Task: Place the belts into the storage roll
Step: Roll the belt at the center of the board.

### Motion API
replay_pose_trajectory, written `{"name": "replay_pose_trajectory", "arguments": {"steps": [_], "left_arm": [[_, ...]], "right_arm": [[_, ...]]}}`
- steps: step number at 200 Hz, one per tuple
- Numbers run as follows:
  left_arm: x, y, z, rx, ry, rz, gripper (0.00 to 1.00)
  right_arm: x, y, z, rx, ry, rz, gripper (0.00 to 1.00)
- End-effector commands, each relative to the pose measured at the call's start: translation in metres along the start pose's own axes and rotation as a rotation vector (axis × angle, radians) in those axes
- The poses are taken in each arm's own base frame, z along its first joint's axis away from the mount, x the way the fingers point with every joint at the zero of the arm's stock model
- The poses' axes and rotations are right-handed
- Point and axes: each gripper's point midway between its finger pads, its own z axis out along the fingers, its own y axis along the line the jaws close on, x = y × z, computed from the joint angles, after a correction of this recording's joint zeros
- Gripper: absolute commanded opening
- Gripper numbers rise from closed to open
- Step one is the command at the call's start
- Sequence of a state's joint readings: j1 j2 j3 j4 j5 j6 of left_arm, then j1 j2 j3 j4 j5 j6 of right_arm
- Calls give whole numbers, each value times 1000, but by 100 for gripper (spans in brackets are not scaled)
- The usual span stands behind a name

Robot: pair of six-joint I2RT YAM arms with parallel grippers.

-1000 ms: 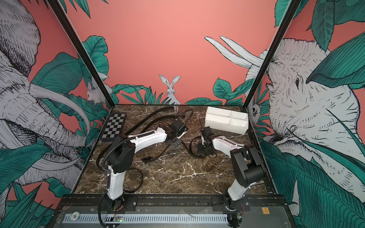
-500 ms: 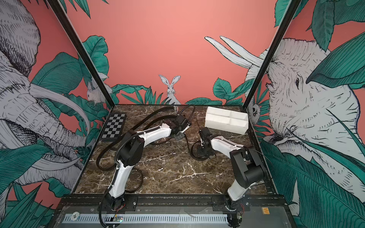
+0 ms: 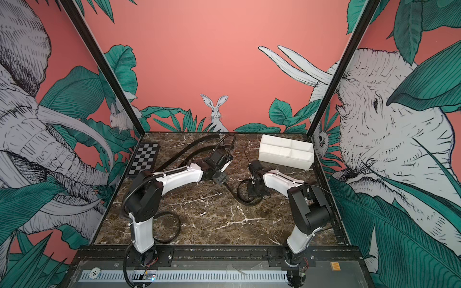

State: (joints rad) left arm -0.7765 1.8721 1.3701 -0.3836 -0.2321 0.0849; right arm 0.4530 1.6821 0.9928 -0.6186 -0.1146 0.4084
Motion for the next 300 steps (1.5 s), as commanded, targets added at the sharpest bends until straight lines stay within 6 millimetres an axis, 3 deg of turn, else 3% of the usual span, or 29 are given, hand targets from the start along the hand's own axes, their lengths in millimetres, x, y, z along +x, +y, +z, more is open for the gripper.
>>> {"name": "replay_pose_trajectory", "arguments": {"steps": [1,62,75,94,112,116,146,177,208,237,258,272,300], "left_arm": [[-4,5,-32,5,-67,-154,89],[97,8,-78,-20,82,-574,84],[112,11,-83,-40,79,-642,89],[126,17,-81,-56,90,-705,93],[126,22,-69,-31,83,-737,93],[127,30,-65,-39,79,-761,92],[118,38,-29,37,61,-807,87],[95,19,9,171,46,-811,86],[50,8,41,257,-12,-801,82],[-24,-4,51,315,-91,-702,81],[-54,-16,56,349,-94,-642,83],[-57,-22,58,372,-80,-627,87],[-35,-22,50,349,-38,-604,93]], "right_arm": [[51,-2,18,24,195,-42,0],[58,-1,16,47,198,-73,0],[58,0,16,43,198,-76,0],[59,2,18,44,205,-93,0],[62,3,20,48,214,-113,0],[63,4,20,49,215,-117,0],[68,4,20,55,225,-145,0],[75,2,17,59,230,-155,0],[83,8,20,45,230,-170,0],[87,23,24,28,234,-200,0],[87,37,26,3,228,-214,0],[85,44,25,-9,217,-217,0],[77,48,19,-12,183,-195,0]]}}
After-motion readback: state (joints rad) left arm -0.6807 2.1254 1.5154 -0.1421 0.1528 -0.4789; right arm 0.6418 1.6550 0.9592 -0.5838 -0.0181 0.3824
